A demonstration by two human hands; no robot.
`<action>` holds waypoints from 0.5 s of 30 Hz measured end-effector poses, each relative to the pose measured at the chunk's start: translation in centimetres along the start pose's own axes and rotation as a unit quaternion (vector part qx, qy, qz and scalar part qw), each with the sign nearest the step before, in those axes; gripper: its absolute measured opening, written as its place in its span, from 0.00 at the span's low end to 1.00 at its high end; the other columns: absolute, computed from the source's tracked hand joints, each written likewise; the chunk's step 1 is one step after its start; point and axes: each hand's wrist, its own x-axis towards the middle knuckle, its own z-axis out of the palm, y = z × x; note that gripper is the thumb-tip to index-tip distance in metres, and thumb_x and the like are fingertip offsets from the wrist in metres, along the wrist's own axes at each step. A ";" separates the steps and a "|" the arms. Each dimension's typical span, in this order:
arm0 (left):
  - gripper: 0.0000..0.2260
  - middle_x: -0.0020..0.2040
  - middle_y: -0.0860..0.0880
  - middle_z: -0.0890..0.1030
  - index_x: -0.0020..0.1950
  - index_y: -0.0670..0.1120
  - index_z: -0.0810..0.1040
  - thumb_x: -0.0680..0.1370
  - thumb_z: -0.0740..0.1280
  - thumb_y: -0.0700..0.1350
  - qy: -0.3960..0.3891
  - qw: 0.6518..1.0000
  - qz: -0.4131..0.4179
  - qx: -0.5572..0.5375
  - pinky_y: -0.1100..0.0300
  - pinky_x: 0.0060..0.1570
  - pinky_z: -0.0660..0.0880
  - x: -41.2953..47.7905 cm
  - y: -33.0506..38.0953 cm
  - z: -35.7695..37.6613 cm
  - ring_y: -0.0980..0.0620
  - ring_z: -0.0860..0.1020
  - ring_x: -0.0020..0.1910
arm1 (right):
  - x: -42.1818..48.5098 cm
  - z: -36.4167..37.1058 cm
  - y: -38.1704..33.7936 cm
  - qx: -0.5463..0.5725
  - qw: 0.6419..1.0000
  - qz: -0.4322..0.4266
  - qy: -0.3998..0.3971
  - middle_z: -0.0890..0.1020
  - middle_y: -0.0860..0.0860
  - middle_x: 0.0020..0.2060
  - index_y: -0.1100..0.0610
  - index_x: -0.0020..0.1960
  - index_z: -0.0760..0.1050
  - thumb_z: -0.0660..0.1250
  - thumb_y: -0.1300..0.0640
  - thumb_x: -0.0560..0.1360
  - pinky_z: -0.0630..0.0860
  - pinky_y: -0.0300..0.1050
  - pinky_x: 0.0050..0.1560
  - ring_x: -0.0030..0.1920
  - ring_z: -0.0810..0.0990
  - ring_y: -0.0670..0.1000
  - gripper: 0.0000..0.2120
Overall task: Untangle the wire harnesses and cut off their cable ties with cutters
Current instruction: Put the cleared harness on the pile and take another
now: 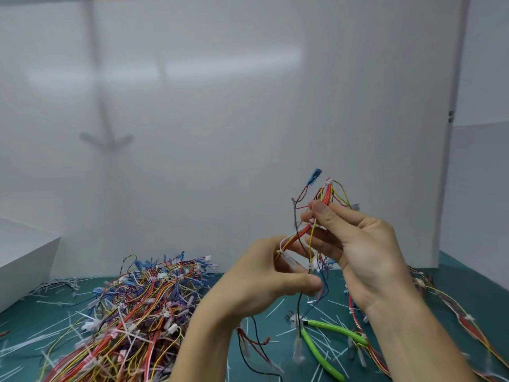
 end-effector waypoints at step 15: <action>0.05 0.49 0.44 0.86 0.50 0.45 0.85 0.75 0.74 0.41 -0.068 0.990 -0.100 0.066 0.59 0.49 0.78 -2.0 -2.5 -4.7 0.51 0.83 0.46 | 0.6 -1.5 -0.9 0.048 0.998 0.010 0.034 0.86 0.52 0.37 0.53 0.36 0.87 0.71 0.55 0.67 0.79 0.35 0.32 0.35 0.84 0.45 0.06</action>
